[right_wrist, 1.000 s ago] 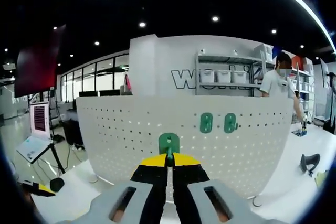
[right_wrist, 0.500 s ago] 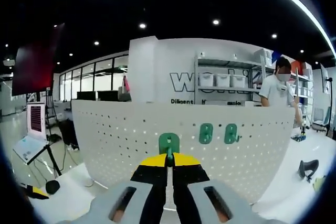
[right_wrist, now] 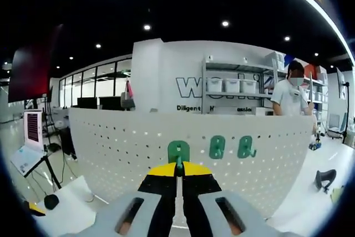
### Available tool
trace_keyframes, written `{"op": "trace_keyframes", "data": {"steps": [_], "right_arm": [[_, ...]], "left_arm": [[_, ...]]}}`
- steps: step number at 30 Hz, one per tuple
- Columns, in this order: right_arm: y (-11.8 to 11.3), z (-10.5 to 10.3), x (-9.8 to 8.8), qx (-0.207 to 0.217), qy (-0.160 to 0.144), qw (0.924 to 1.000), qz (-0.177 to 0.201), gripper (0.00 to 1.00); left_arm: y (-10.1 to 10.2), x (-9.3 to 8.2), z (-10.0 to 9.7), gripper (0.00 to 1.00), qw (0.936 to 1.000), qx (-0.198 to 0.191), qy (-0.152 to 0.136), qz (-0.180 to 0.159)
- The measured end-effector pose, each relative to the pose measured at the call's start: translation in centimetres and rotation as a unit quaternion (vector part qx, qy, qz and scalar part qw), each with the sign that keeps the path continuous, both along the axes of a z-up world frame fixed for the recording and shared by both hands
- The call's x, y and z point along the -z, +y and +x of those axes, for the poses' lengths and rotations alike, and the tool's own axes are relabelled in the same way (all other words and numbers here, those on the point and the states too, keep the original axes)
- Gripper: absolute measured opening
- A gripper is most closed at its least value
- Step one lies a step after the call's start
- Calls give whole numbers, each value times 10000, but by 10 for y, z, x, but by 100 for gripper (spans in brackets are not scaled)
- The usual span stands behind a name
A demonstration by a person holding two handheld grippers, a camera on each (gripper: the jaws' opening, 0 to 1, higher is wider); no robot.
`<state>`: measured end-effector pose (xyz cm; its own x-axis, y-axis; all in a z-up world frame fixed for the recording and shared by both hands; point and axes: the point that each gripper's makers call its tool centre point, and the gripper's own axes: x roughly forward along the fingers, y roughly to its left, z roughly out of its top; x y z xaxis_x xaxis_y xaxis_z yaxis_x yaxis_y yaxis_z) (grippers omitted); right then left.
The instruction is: Insert the hook assembly into the mounting plate slot until the hook locks in place.
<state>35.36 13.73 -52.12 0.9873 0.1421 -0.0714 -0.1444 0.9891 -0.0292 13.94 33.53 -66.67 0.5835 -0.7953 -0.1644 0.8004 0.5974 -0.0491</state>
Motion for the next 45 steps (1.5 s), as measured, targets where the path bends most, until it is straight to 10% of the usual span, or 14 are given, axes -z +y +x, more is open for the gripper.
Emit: {"op": "trace_keyframes", "data": {"steps": [45], "right_arm": [[-5, 57, 5, 233, 197, 9993, 218, 1]], "left_arm": [[5, 2, 6, 98, 9999, 45, 124, -98]]}}
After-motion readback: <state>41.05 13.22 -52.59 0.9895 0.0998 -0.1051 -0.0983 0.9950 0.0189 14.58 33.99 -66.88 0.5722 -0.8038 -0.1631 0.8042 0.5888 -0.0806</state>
